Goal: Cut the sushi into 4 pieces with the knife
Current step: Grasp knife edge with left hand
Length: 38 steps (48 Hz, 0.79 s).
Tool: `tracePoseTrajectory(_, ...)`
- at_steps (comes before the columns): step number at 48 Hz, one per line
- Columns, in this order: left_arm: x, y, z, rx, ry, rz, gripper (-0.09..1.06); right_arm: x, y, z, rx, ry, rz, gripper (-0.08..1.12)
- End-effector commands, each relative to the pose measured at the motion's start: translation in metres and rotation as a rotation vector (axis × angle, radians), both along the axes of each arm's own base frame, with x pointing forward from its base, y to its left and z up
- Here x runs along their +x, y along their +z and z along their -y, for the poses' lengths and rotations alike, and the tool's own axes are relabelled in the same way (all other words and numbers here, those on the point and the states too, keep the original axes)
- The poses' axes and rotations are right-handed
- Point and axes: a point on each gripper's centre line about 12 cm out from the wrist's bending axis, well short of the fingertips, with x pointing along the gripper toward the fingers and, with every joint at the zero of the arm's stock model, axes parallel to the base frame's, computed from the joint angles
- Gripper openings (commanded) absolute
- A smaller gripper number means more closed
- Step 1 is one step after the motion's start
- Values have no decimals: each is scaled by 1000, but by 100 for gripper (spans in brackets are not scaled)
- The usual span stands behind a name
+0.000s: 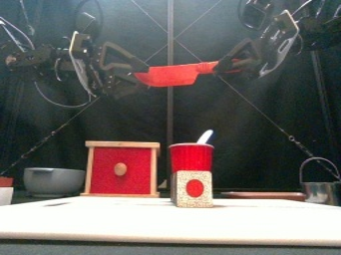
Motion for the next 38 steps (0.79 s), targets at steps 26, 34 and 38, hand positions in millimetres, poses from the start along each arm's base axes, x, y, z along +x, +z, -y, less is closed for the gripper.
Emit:
tracePoseTrajectory(26, 5, 7, -2, 8, 2, 24, 44, 3, -4, -1, 19, -2, -13, 2)
tracePoseTrajectory(34, 5, -11, 2, 8, -11, -36, 27, 11, -25, -5, 38, 4, -87, 2)
tracePoseTrajectory(38, 8, -23, 7, 6, -30, -74, 22, 14, -34, -6, 46, 4, -125, 2)
